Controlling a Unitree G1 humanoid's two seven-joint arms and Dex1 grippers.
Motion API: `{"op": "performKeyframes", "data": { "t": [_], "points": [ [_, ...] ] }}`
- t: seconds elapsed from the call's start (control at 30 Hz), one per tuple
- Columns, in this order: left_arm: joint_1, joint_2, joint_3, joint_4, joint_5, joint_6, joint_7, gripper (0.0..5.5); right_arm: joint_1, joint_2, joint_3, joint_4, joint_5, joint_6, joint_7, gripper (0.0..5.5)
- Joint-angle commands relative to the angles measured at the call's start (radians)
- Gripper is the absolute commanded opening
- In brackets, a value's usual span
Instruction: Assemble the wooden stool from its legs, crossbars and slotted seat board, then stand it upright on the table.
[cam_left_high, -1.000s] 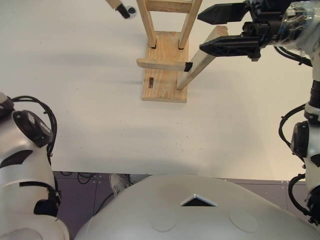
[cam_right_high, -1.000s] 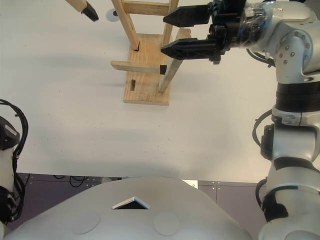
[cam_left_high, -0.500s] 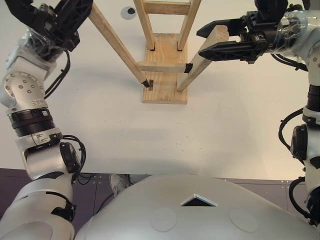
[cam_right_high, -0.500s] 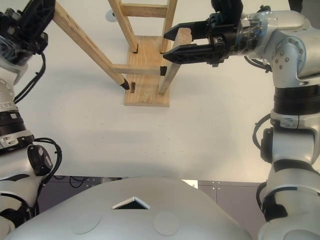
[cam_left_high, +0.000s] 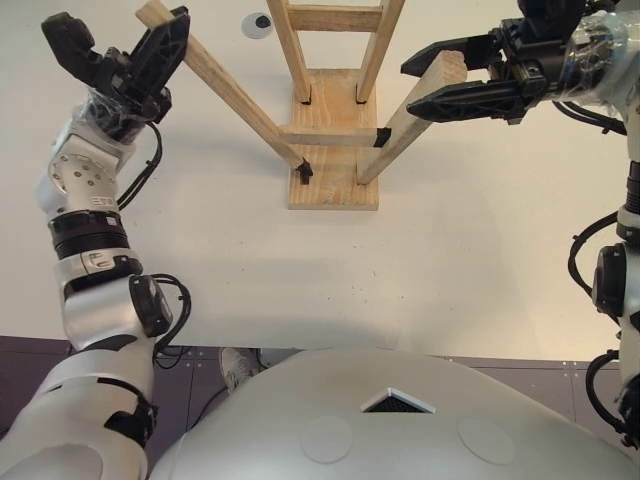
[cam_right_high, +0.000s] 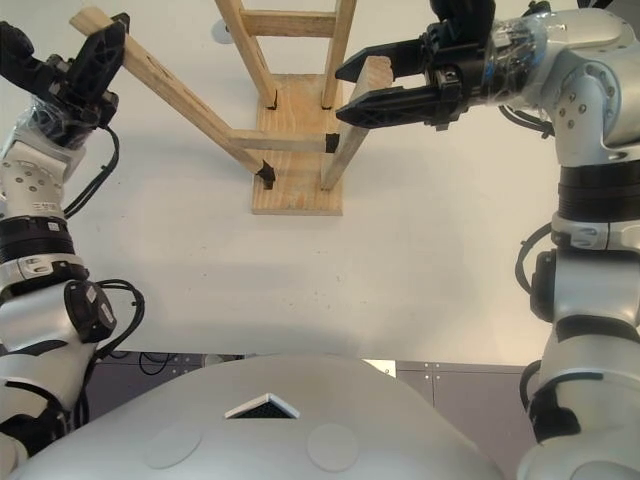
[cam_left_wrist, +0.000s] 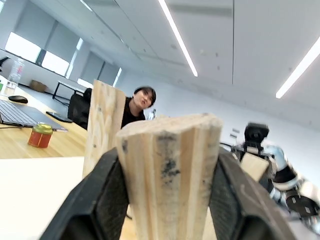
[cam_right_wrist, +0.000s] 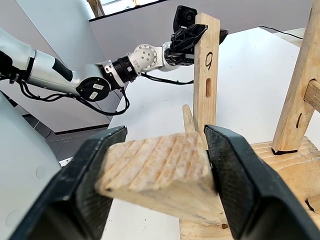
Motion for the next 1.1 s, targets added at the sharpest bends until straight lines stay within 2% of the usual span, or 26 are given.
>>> {"op": "performKeyframes", "data": {
  "t": [0.03, 0.2, 0.37, 0.57, 0.67, 0.8, 1.1],
  "points": [
    [0.039, 0.139, -0.135, -0.056, 0.146, 0.013, -0.106, 2.01, 0.019, -0.019, 0.02, -0.004, -0.016, 0.025, 0.006, 2.62],
    [0.006, 0.251, -0.249, -0.113, 0.261, -0.055, -0.198, 2.01, 0.038, -0.006, 0.015, -0.022, -0.017, 0.026, -0.013, 2.59],
    [-0.107, 0.291, -0.331, -0.132, 0.32, -0.063, -0.248, 2.01, 0.057, 0.006, 0.017, -0.046, -0.011, 0.03, -0.031, 2.57],
    [-0.316, 0.342, -0.51, -0.126, 0.364, -0.068, -0.271, 2.01, 0.079, 0.024, 0.017, -0.071, -0.003, 0.032, -0.06, 2.56],
    [-0.333, 0.365, -0.565, -0.159, 0.361, -0.07, -0.271, 2.01, 0.095, 0.033, 0.01, -0.086, 0.009, 0.032, -0.081, 2.56],
    [-0.301, 0.387, -0.599, -0.247, 0.383, -0.084, -0.271, 2.01, 0.105, 0.034, 0.006, -0.1, 0.028, 0.037, -0.102, 2.56],
    [-0.235, 0.37, -0.574, -0.452, 0.373, 0.025, -0.206, 2.01, 0.11, 0.027, 0.008, -0.109, 0.045, 0.04, -0.113, 2.56]
  ]
}}
